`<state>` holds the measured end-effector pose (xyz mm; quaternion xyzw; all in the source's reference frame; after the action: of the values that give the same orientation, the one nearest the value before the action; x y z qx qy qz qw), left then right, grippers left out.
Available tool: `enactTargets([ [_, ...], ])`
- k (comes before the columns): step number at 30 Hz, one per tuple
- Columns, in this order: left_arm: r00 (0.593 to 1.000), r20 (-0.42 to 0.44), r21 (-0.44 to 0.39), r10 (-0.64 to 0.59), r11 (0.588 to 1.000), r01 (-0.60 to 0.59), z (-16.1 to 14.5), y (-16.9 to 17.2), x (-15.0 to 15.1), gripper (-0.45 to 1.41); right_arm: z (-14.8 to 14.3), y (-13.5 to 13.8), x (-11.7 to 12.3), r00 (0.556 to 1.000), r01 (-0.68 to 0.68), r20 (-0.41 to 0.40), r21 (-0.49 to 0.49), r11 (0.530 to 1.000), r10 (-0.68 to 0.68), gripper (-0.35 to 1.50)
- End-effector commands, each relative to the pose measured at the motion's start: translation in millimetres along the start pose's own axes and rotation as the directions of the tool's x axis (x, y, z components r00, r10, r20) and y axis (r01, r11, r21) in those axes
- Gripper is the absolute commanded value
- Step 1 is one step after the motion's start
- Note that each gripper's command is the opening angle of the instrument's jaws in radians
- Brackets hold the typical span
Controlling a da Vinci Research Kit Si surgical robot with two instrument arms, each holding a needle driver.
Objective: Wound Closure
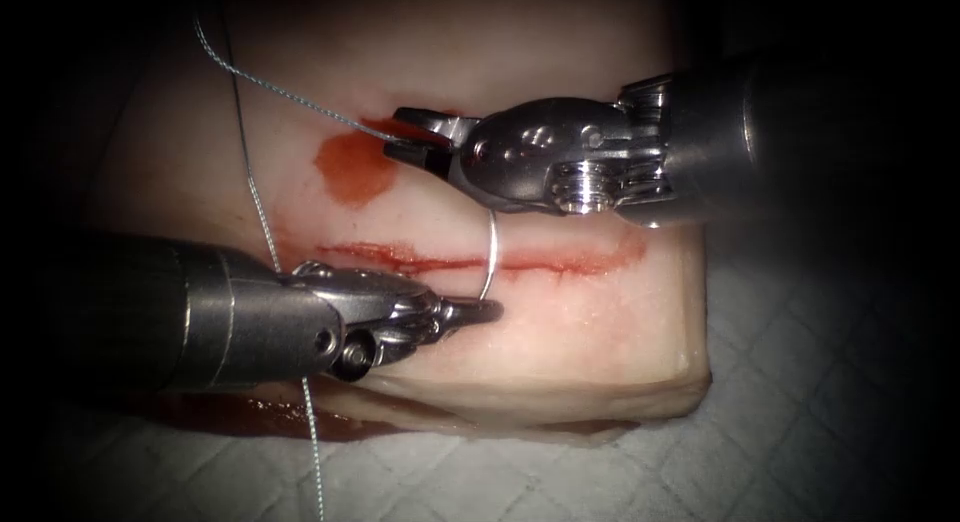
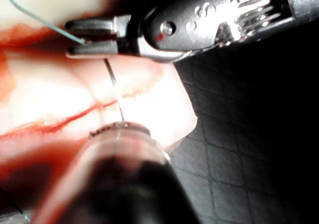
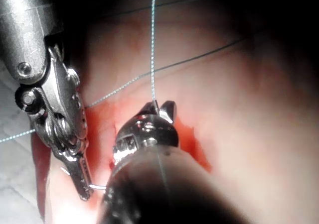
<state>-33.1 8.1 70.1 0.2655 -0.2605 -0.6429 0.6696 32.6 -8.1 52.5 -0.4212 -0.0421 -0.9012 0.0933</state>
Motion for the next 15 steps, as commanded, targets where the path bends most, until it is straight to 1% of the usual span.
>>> enactTargets([
  [1,1.000,-0.001,0.000,0.006,1.000,-0.006,0.7,-0.1,-0.1,-0.45,0.9,-0.1,-0.3,1.000,0.001,0.004,0.001,1.000,-0.001,0.01],
  [2,1.000,-0.002,-0.002,0.006,1.000,-0.006,0.7,-0.1,-0.1,-0.45,0.9,-0.1,-0.3,1.000,0.001,0.004,0.001,1.000,-0.001,0.04],
  [3,1.000,-0.004,-0.005,0.007,1.000,-0.007,0.7,-0.1,-0.1,-0.45,0.9,-0.1,-0.4,1.000,0.001,0.004,0.001,1.000,-0.001,0.14],
  [4,1.000,-0.006,-0.007,0.007,1.000,-0.007,0.7,-0.1,-0.1,-0.45,0.9,0.0,-0.4,1.000,0.001,0.004,0.001,1.000,-0.001,0.19],
  [6,1.000,-0.005,-0.015,0.013,1.000,-0.013,0.7,-0.1,-0.1,-0.45,0.8,0.0,-0.4,1.000,0.001,0.005,0.001,1.000,-0.001,0.24],
  [8,1.000,-0.002,-0.030,0.026,0.999,-0.026,0.7,-0.1,-0.1,-0.45,0.8,0.0,-0.4,1.000,0.001,0.005,0.000,1.000,-0.001,0.24],
  [9,0.999,0.000,-0.048,0.037,0.998,-0.037,0.7,0.0,-0.1,-0.45,0.8,0.1,-0.4,1.000,0.001,0.005,0.000,1.000,-0.001,0.19],
  [15,0.998,0.000,-0.104,0.069,0.992,-0.068,0.6,0.0,-0.1,-0.45,0.7,0.2,-0.6,1.000,0.007,0.006,0.000,1.000,-0.007,0.12],
])
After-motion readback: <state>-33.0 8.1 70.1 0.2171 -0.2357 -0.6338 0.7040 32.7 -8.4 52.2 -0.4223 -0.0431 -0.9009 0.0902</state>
